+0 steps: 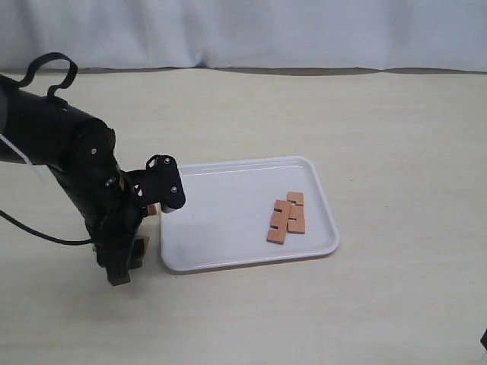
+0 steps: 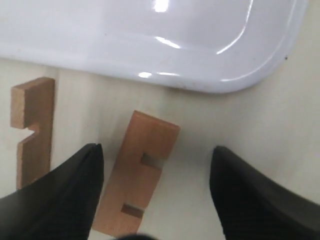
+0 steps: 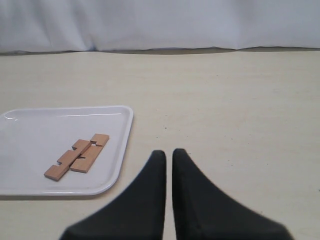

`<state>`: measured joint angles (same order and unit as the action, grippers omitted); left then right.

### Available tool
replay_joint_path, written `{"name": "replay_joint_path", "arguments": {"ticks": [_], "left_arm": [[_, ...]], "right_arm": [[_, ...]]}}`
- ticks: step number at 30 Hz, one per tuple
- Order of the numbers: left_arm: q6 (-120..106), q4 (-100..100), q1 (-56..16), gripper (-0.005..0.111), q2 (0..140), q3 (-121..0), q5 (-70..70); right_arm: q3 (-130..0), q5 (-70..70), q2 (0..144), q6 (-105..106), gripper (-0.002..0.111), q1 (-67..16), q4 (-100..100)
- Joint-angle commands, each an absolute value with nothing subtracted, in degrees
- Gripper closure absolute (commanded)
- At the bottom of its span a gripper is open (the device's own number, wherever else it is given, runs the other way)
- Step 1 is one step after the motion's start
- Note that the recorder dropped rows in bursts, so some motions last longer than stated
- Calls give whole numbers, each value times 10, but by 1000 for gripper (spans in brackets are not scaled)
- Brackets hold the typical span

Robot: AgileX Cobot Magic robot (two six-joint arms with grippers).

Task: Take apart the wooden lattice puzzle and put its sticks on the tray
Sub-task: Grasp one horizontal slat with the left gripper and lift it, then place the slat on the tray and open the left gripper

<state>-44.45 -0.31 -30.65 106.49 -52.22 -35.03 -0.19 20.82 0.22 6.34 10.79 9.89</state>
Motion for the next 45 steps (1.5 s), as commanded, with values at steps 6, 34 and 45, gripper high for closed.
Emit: {"name": "replay_joint_path", "arguments": {"ticks": [6,34,45], "left_arm": [[-467,-41,-255,48,1064,-523,-378],[-481,-76,-209,107,1119,-523,-394],[-421,-206,-293,107,932,-566,-385]], "right_arm": [[0,209,0,64,104,112,101],[0,209,0,64,104,112,101],[0,209,0,64,104,112,101]]}}
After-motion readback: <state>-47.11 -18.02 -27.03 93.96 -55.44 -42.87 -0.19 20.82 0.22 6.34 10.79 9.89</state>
